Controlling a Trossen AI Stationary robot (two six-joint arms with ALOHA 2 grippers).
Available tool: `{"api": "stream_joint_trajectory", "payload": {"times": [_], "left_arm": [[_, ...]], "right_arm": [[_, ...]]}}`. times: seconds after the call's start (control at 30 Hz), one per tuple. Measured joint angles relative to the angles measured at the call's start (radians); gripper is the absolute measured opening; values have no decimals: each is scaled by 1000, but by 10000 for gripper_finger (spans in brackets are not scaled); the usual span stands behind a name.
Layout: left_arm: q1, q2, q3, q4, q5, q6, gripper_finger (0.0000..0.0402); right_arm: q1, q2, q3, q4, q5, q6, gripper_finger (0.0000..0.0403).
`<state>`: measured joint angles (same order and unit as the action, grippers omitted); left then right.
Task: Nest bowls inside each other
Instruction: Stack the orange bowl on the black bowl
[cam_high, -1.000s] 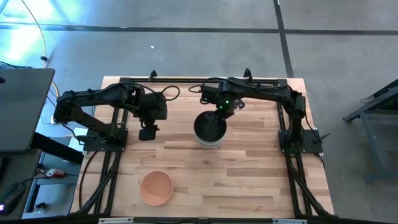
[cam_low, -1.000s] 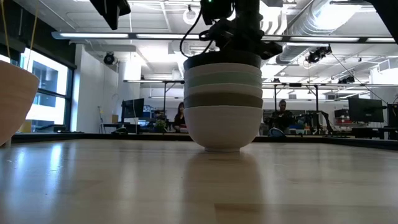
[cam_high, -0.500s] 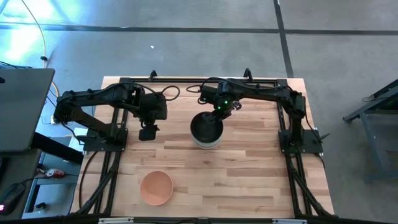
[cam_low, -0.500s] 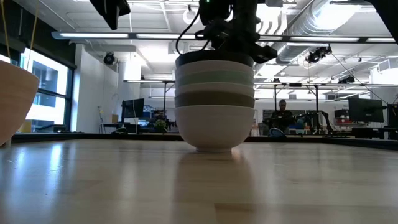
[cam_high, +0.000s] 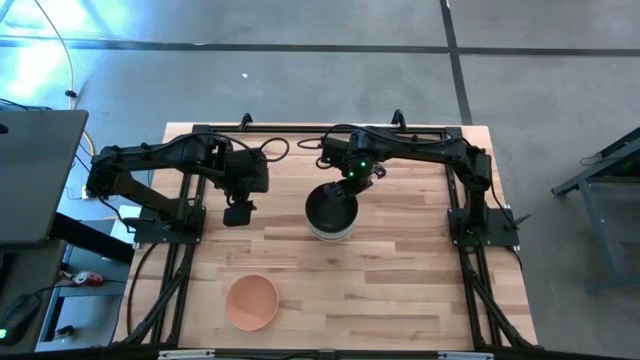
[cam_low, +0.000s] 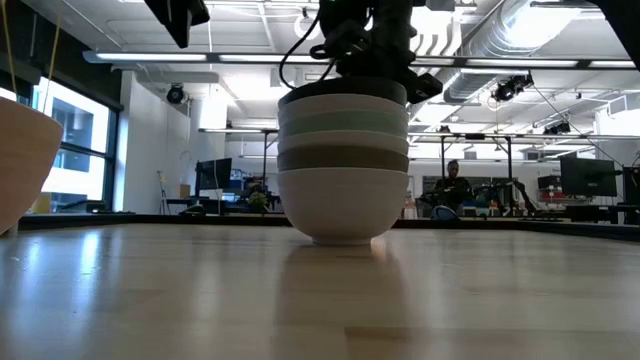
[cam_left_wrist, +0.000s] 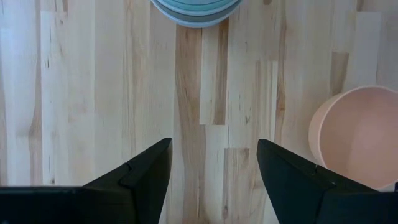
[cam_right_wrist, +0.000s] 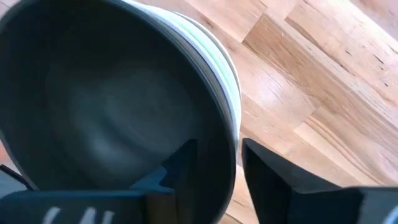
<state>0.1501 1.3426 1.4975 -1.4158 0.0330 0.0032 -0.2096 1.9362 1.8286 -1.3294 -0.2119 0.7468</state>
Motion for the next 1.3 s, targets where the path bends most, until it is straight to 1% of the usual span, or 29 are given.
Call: {"api": "stream_joint_trajectory", "payload": {"times": [0.1, 0.27, 0.33, 0.43, 0.53, 0.7, 0.8, 0.93, 1.0, 1.17, 1.23, 1.3], "left_arm": [[0, 0, 0, 0, 0, 0, 225], [0, 0, 0, -3, 2, -3, 225], [0, 0, 0, -23, 21, -9, 225], [-1, -1, -10, -61, 50, 1, 225], [-3, -10, -63, -75, 72, 8, 225], [-27, -36, -191, -73, 188, 26, 225], [-61, -38, -256, -35, 247, 9, 225], [-113, -38, -302, 51, 332, -31, 225], [-141, -35, -307, 107, 357, -63, 225], [-205, -34, -308, 202, 347, -153, 225], [-230, -33, -307, 218, 316, -187, 225], [-256, -26, -307, 224, 258, -217, 225]], "right_arm": [[0, 0, 3, 5, 1, -9, 136], [0, 0, 30, 1, 2, -26, 156], [1, 0, 51, -17, 7, -41, 162], [5, 0, 94, -76, 53, -64, 168], [11, 0, 147, -138, 87, -99, 170], [38, 0, 249, -188, 116, -171, 170], [58, 0, 311, -195, 129, -226, 170], [84, 0, 392, -213, 133, -280, 170], [95, 0, 431, -229, 141, -299, 170], [120, 0, 521, -244, 192, -331, 170], [132, -15, 521, -218, 210, -351, 170], [139, -37, 502, -212, 231, -364, 170]]}}
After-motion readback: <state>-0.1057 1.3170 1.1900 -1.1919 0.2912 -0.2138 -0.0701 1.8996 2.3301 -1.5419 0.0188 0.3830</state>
